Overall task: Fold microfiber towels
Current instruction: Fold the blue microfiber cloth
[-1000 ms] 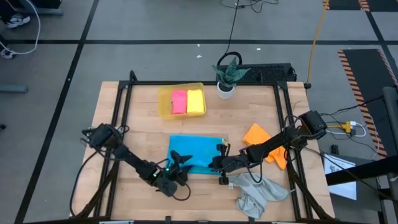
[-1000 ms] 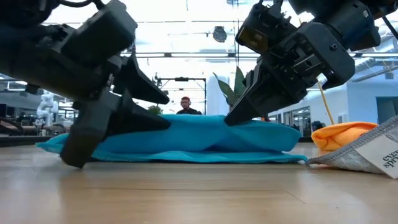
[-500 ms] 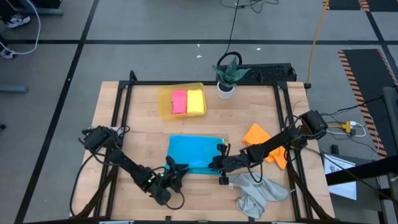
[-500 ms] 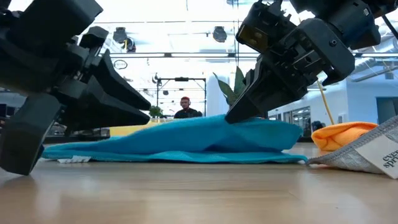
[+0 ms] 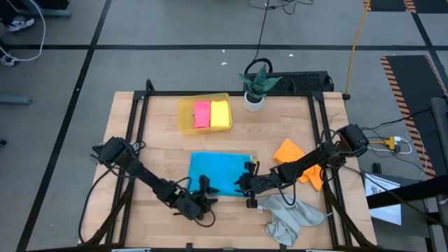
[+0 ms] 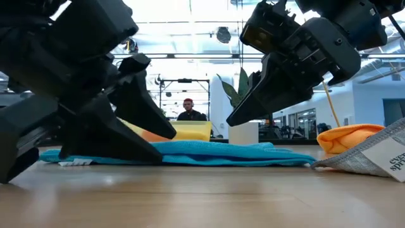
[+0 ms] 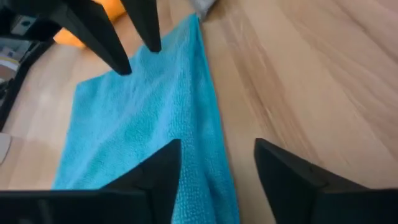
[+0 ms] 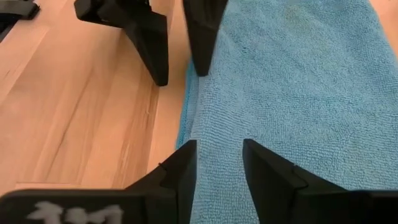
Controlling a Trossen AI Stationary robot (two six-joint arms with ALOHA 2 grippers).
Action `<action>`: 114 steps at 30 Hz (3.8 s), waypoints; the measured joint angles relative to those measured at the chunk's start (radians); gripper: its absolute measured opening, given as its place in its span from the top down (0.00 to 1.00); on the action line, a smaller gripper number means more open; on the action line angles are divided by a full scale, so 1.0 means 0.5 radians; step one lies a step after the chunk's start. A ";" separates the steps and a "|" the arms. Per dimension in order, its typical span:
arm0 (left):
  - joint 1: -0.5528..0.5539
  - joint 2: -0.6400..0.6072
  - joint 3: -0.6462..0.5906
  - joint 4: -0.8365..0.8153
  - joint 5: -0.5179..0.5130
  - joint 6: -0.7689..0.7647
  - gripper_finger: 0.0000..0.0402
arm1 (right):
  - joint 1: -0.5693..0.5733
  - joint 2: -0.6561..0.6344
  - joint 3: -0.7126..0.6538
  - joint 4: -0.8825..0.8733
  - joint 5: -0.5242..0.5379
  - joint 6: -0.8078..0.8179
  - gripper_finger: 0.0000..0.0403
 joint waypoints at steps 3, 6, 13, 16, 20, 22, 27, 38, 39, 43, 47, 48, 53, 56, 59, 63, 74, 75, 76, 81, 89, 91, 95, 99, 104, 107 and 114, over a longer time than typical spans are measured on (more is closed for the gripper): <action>0.036 0.002 0.000 -0.001 -0.023 -0.003 0.43 | 0.000 0.000 0.000 0.000 -0.081 -0.014 0.69; 0.058 0.002 0.000 -0.002 -0.103 0.003 0.44 | 0.010 0.000 0.000 0.002 -0.149 -0.044 0.69; 0.033 0.003 0.000 -0.003 -0.181 0.012 0.58 | 0.119 0.000 0.000 0.106 -0.149 -0.291 0.69; 0.020 0.003 -0.002 -0.006 -0.188 -0.005 0.65 | 0.178 0.029 0.000 0.135 -0.076 -0.455 0.70; 0.026 0.003 -0.004 -0.013 -0.181 -0.133 0.71 | 0.194 0.122 -0.001 0.252 0.149 -0.385 0.73; 0.055 0.003 -0.002 -0.002 -0.112 -0.272 0.74 | 0.171 0.150 0.000 0.262 0.184 -0.311 0.77; 0.143 0.009 0.030 -0.018 0.199 -0.472 0.82 | 0.100 0.201 0.000 0.301 0.174 -0.178 0.91; 0.106 -0.130 0.029 -0.199 0.443 -0.496 0.99 | 0.009 0.344 0.004 0.332 -0.167 -0.078 0.99; 0.100 -0.165 0.025 -0.226 0.455 -0.501 0.98 | 0.010 0.340 0.004 0.329 -0.183 -0.093 0.99; 0.074 -0.283 0.025 -0.250 0.526 -0.438 0.91 | 0.010 0.286 0.000 0.318 -0.193 -0.132 1.00; 0.060 -0.307 0.027 -0.210 0.593 -0.319 0.77 | 0.008 0.249 0.000 0.347 -0.192 -0.155 1.00; 0.063 -0.307 0.027 -0.210 0.593 -0.317 0.73 | 0.008 0.249 0.000 0.341 -0.193 -0.155 1.00; 0.126 -0.304 0.028 -0.218 0.628 -0.432 0.57 | 0.009 0.250 0.000 0.299 -0.195 -0.102 1.00; 0.165 -0.304 0.028 -0.213 0.631 -0.466 0.52 | 0.008 0.250 -0.001 0.271 -0.195 -0.095 1.00; 0.213 -0.304 0.029 -0.237 0.719 -0.461 0.51 | 0.008 0.250 -0.001 0.241 -0.196 -0.089 1.00; 0.267 -0.303 0.029 -0.247 0.920 -0.440 0.56 | 0.002 0.250 -0.011 0.219 -0.197 -0.086 1.00; 0.270 -0.143 0.035 -0.155 1.027 -0.530 0.73 | -0.062 0.174 -0.139 0.154 -0.058 -0.007 1.00; 0.267 -0.161 0.033 -0.157 1.027 -0.530 0.73 | -0.065 0.147 -0.145 0.119 -0.040 -0.006 1.00; 0.265 -0.183 0.029 -0.169 1.030 -0.514 0.73 | -0.066 0.113 -0.153 0.096 -0.036 -0.007 1.00; 0.258 -0.262 0.028 -0.167 1.052 -0.373 0.73 | -0.066 -0.015 -0.175 0.079 -0.032 0.002 1.00; 0.315 -0.285 0.030 -0.015 1.048 -0.279 0.62 | -0.049 0.050 -0.178 0.370 -0.143 0.014 1.00; 0.363 -0.285 0.030 -0.043 0.995 -0.248 0.57 | -0.049 0.123 -0.176 0.560 -0.240 -0.001 1.00; 0.466 -0.285 0.030 -0.176 0.666 -0.330 0.50 | -0.047 0.268 -0.176 0.782 -0.253 -0.002 1.00; 0.589 -0.262 0.028 -0.363 0.557 -0.445 0.50 | -0.053 0.380 -0.172 0.860 -0.266 0.022 1.00; 0.710 -0.222 0.035 -0.462 0.537 -0.586 0.54 | -0.053 0.368 -0.167 0.717 -0.320 -0.112 1.00; 0.761 -0.200 0.042 -0.511 0.504 -0.640 0.57 | -0.055 0.279 -0.169 0.541 -0.130 -0.185 1.00; 0.764 -0.246 0.030 -0.533 0.440 -0.660 0.62 | -0.066 0.131 -0.169 0.556 -0.044 -0.236 1.00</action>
